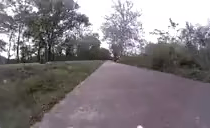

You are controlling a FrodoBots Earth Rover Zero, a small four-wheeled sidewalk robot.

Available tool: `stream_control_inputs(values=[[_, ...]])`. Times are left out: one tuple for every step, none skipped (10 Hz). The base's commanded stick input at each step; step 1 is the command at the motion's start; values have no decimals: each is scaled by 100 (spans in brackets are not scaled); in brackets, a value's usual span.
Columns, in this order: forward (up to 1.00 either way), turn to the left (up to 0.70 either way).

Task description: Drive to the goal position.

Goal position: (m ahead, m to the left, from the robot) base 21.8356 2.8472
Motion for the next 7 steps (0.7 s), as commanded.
stream_control_inputs(values=[[100, 0], [100, 0], [100, 0], [100, 0], [100, 0], [100, 0], [100, 0]])
